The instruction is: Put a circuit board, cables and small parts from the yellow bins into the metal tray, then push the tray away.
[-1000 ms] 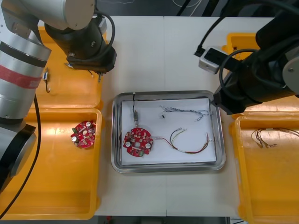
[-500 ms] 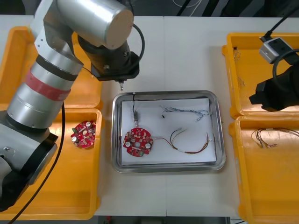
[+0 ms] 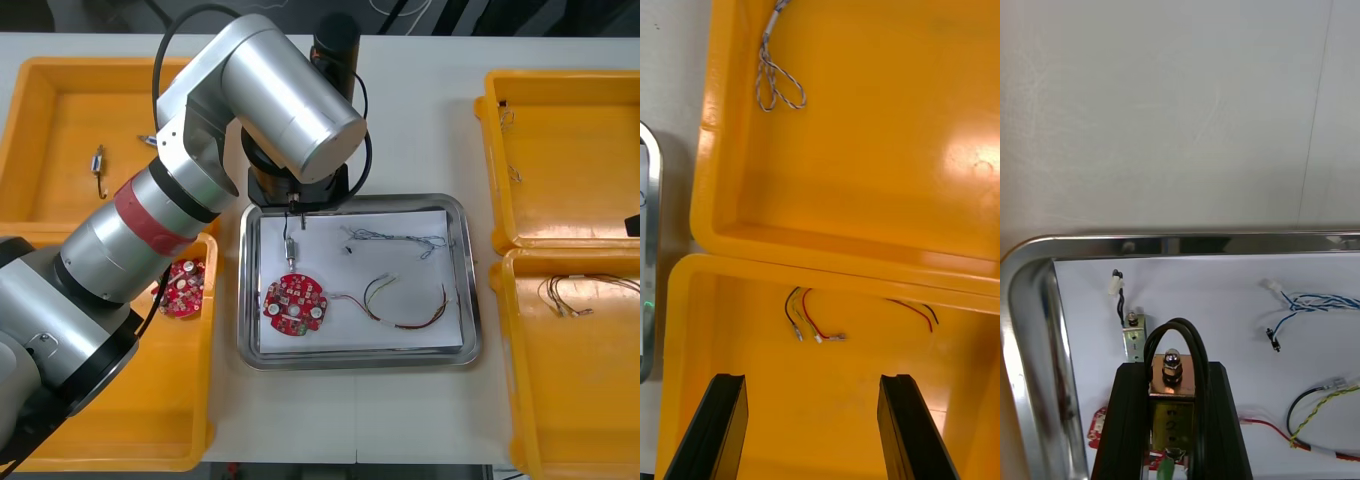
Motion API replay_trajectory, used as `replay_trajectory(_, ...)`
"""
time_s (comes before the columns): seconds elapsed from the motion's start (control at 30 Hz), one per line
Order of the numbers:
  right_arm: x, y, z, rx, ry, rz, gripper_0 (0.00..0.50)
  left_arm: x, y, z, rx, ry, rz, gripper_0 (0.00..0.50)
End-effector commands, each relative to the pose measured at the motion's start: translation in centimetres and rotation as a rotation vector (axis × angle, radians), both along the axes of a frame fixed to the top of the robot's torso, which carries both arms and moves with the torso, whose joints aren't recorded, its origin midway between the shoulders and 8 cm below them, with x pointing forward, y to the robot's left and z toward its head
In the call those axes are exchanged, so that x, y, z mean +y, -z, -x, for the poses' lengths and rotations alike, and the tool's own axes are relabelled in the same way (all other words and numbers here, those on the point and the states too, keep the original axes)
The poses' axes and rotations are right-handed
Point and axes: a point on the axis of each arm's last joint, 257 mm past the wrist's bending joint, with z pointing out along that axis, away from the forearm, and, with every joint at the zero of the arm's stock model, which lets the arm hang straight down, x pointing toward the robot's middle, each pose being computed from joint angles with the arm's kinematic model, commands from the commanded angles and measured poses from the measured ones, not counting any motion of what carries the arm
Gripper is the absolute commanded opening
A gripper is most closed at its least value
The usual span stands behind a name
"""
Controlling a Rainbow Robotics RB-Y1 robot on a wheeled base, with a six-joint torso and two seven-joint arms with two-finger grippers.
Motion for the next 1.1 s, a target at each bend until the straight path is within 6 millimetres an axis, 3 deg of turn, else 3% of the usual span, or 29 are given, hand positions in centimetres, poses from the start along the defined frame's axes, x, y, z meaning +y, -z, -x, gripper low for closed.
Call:
replay_trajectory(0.03,-2.9,-0.3,1.7,0.0,0.074,0.022,0.5,-2.5,2.0,1.6,-0.005,0.034,0.028,0.0)
replay_trajectory(0.4,-5.8,4.0,5.6,0.121,0.176,0.007,0.5,-2.9,4.9,1.9,-0.012,0.036,0.047,0.0)
replay_trajectory(0.73,-6.3,4.7,5.8,0.143,0.205,-0.036,0.5,-3.1,6.9,0.0,-0.037,0.015,0.068,0.0)
replay_trajectory(1.1,-5.9,5.0,5.7,0.138,0.206,-0.066,0.5,-3.1,7.2,0.0,-0.038,0.013,0.065,0.0)
